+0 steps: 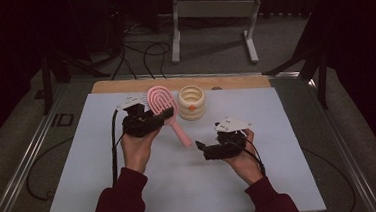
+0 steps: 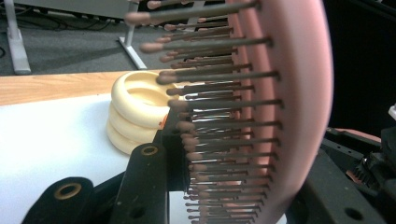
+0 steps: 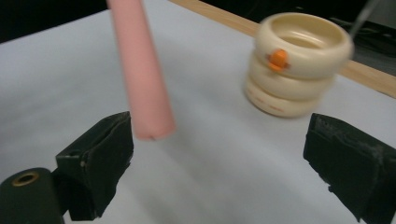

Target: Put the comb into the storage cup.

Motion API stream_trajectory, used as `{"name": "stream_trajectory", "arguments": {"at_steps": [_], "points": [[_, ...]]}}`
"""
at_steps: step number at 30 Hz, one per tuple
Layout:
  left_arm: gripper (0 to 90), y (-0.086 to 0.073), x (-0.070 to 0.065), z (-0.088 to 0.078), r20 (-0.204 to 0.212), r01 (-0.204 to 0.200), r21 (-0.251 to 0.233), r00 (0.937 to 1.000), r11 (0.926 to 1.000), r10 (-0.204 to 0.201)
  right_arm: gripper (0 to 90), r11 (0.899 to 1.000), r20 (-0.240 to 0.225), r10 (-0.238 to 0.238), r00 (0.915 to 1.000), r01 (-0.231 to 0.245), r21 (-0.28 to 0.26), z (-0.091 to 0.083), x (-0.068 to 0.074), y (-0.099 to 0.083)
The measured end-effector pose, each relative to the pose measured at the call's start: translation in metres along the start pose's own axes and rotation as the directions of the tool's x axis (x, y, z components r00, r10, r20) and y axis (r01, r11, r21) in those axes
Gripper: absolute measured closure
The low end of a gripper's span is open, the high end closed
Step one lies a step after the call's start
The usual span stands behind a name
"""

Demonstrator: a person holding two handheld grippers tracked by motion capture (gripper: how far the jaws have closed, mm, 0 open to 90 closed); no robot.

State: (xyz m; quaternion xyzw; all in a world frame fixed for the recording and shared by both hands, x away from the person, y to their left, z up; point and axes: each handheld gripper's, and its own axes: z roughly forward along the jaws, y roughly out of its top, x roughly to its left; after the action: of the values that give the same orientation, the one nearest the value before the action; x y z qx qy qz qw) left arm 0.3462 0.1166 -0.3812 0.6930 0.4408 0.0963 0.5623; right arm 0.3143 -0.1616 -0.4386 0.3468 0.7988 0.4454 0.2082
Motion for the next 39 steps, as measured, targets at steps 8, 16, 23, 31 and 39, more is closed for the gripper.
{"name": "stream_trajectory", "arguments": {"at_steps": [8, 16, 23, 31, 39], "points": [[64.5, 0.001, 0.0, -0.001, -0.001, 0.0, -0.008, 1.0, 1.0, 0.0, 8.5, 0.998, 0.021, 0.031, 0.9993, -0.03, -0.053, -0.018, -0.014, -0.021], [64.4, 0.006, 0.0, -0.004, -0.001, -0.009, -0.02, 1.0, 0.9998, 0.009, 8.9, 0.986, 0.069, 0.07, 0.9952, -0.058, -0.156, -0.047, -0.039, -0.056], [64.4, 0.012, 0.0, -0.007, 0.008, -0.007, -0.033, 0.9999, 0.9994, 0.008, 9.0, 0.982, 0.106, 0.097, 0.9897, -0.078, -0.169, -0.061, -0.05, -0.083], [64.4, 0.019, 0.001, -0.01, -0.006, -0.028, -0.034, 0.9996, 0.999, 0.027, 8.9, 0.98, 0.121, 0.098, 0.9879, -0.074, -0.185, -0.071, -0.051, -0.099], [64.4, 0.029, 0.0, -0.01, -0.017, -0.054, -0.045, 0.9984, 0.9975, 0.053, 8.9, 0.976, 0.126, 0.097, 0.9873, -0.069, -0.208, -0.08, -0.05, -0.108]]}}
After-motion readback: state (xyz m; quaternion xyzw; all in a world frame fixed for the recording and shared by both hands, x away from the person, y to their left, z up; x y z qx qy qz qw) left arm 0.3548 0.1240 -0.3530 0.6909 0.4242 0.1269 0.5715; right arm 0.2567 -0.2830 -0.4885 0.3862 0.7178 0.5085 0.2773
